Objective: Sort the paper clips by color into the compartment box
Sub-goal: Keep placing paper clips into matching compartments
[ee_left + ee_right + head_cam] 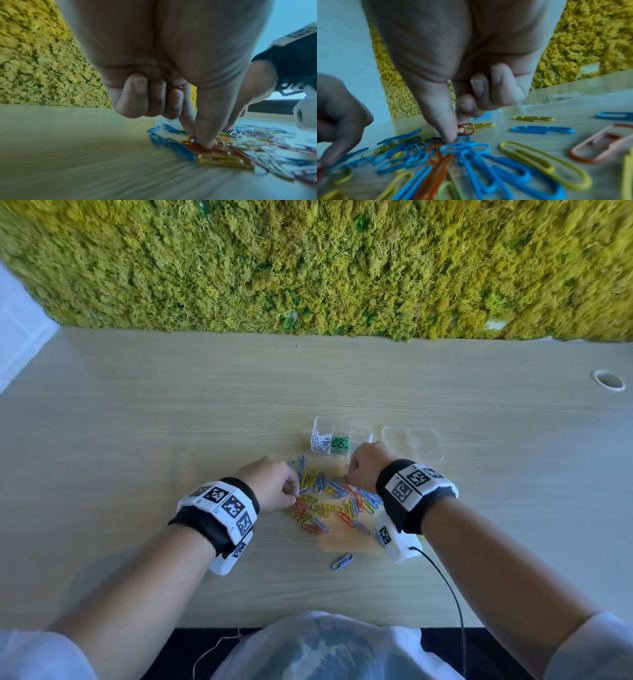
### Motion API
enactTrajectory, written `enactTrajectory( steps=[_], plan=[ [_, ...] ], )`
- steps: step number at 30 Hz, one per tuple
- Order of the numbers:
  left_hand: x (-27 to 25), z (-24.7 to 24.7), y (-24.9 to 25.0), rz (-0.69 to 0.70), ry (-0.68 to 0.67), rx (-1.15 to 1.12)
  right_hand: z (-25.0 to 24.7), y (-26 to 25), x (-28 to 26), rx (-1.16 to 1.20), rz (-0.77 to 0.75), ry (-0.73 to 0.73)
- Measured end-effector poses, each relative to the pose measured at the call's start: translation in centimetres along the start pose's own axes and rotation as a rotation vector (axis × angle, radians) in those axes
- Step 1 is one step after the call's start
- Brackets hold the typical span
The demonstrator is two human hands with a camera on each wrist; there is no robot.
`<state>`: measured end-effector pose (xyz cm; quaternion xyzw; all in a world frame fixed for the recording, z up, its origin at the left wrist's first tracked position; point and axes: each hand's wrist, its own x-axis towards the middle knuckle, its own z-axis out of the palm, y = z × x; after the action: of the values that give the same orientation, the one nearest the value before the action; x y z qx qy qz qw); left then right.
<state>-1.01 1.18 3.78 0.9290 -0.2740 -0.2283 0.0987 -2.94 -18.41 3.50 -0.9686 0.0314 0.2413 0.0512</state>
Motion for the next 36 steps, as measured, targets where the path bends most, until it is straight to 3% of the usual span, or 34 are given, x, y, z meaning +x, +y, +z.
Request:
enactTrajectory(
  steps=[5, 8, 11, 13, 16, 21, 23, 27, 30, 33, 36],
  plan=[
    [0.0, 0.1, -0.3, 0.006, 0.008, -0.088, 0.5, 2.2, -0.2, 0.479, 0.066, 0.085],
    [0.1, 0.3, -1.0, -0.029, 0.051, -0.260, 0.8, 3.1, -1.1, 0.960, 0.079, 0.048],
    [0.1, 0.6, -1.4, -0.074, 0.019, -0.540, 1.6, 3.5, -2.0, 1.698, 0.143, -0.031],
    [-0.2, 0.8, -1.4, -0.088, -0.039, -0.858, 2.0, 3.8, -2.6, 1.919, 0.206, -0.079],
    [-0.5, 0.9, -1.5, -0.099, -0.092, -1.193, 2.4, 3.7, -3.2, 1.733, 0.239, -0.044],
    [-0.7, 0.7, -1.1, -0.161, -0.221, -1.536, 3.0, 2.5, -3.9, 0.688, 0.128, 0.023],
    [-0.7, 0.9, -0.9, -0.191, -0.251, -1.538, 2.8, 1.8, -3.9, 0.445, 0.118, 0.068],
    [-0.2, 1.5, -1.0, -0.218, -0.088, -1.182, 2.8, 1.2, -3.4, 0.313, 0.174, 0.056],
    [0.0, 1.1, -1.7, -0.126, 0.057, -0.631, 2.6, 1.0, -3.4, 0.280, 0.176, 0.051],
    [-0.3, 0.4, -1.5, -0.062, 0.071, -0.243, 2.0, 1.2, -3.8, 0.283, 0.140, 0.028],
    [-0.3, 0.1, -0.8, -0.034, 0.064, -0.057, 2.0, 1.7, -3.9, 0.446, 0.163, 0.038]
  ],
)
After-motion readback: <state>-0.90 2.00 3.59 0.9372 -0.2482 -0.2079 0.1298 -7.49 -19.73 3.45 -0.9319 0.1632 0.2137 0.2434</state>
